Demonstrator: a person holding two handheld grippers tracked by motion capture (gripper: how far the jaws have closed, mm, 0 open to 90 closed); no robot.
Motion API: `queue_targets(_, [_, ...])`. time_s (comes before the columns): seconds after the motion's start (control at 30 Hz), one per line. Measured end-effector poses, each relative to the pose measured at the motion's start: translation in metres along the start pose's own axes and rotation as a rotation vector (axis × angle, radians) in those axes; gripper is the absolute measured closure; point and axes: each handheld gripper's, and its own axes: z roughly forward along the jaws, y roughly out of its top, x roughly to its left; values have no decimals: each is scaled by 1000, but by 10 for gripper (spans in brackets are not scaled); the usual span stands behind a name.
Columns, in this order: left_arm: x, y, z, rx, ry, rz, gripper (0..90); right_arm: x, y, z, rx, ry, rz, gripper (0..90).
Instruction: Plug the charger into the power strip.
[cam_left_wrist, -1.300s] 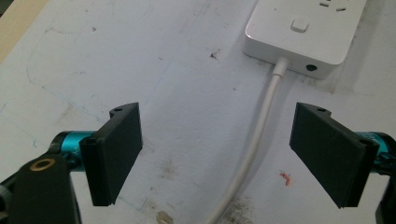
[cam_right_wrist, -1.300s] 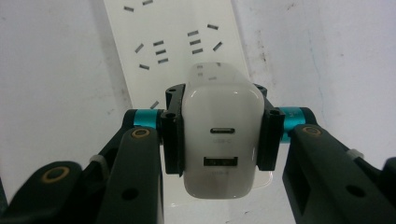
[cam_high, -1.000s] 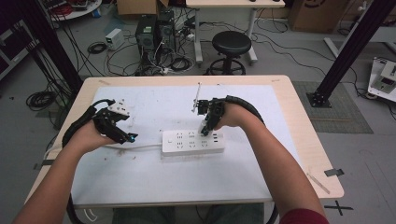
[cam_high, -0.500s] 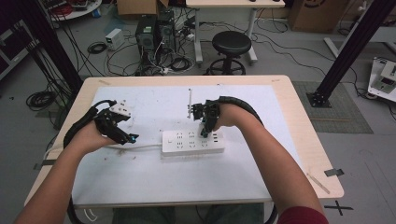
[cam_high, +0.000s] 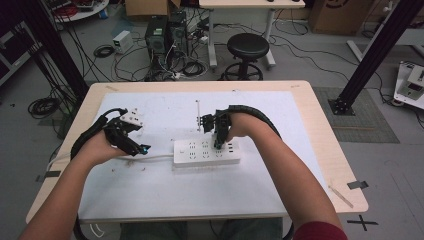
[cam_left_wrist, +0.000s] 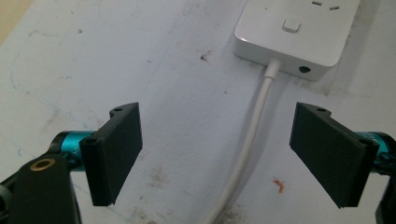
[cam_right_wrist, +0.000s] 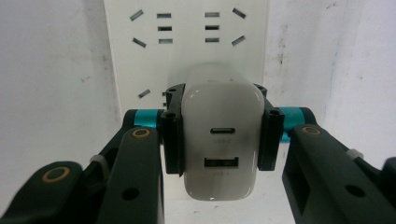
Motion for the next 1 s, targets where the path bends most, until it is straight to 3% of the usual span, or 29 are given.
queue_targets(0.07, [0, 0, 1, 0, 2, -3, 171, 1, 0, 1, -14, -13, -13, 637])
queue_targets(0.17, [1, 0, 3, 2, -2, -2, 171, 1, -4, 1, -30, -3, 14, 637])
queue_targets(0.23, [1, 1, 4, 7, -6, -1, 171, 2, -1, 2, -29, -24, -14, 637])
queue_targets(0.27, [0, 1, 5, 8, -7, -3, 171, 4, -3, 1, -28, -21, 9, 637])
queue_targets(0.37, [-1, 2, 7, 6, -8, -4, 171, 0, -5, 3, -58, -15, -6, 638])
queue_targets(0.4, [-1, 3, 7, 9, -6, -1, 171, -1, -5, 3, -56, 0, 14, 638])
queue_targets(0.53, [-3, 4, 7, 8, -6, 6, 171, 4, 0, 5, -33, -33, -10, 638])
queue_targets(0.67, [-5, 5, 8, 6, -10, 5, 171, 0, 0, 5, -23, -4, 18, 639])
queue_targets(0.73, [-4, 4, 8, 10, -12, 7, 171, 1, 1, 5, -17, -4, 25, 638])
queue_targets(0.77, [-4, 4, 8, 10, -12, 7, 171, 0, 2, 5, -15, -8, 4, 638])
queue_targets(1.0, [-3, 3, 6, -1, -6, -1, 171, 0, 2, 5, -7, -4, 23, 634])
